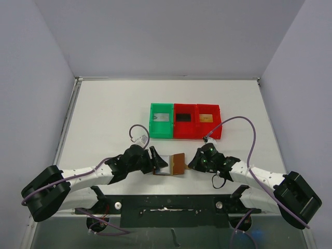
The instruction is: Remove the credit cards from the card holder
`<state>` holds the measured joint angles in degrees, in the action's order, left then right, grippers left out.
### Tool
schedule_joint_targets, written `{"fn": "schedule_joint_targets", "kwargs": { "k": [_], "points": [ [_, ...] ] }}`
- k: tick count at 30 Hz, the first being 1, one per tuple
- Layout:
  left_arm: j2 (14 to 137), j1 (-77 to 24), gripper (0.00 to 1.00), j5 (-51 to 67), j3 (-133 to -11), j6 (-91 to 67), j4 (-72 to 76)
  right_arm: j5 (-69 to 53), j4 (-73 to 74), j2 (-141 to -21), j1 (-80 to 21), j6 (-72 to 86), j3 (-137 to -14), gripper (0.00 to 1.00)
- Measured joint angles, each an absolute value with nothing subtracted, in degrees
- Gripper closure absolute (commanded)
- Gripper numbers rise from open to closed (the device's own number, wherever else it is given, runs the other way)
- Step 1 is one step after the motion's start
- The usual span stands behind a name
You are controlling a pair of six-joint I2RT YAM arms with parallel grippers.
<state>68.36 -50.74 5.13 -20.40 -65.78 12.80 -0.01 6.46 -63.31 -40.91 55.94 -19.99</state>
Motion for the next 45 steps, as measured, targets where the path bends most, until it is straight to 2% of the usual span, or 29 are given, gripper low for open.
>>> {"fn": "schedule_joint_targets", "kwargs": {
  "k": [13, 36, 42, 45],
  "points": [
    [66.3, -51.1, 0.40, 2.3, -21.7, -65.3, 7.7, 0.0, 6.5, -63.3, -40.9, 56.0, -20.0, 0.99],
    [70.4, -52.3, 0.44, 3.9, -23.4, -65.1, 11.6, 0.0, 6.5, -63.3, -40.9, 56.0, -20.0, 0.98],
    [74.3, -53.5, 0.44, 5.8, -25.5, -63.4, 14.9, 0.0, 6.5, -63.3, -40.9, 56.0, -20.0, 0.89],
    [78.7, -55.2, 0.55, 6.4, -30.1, -61.3, 14.8, 0.1, 6.4, -63.1, -40.9, 56.4, -20.0, 0.86]
  ]
}}
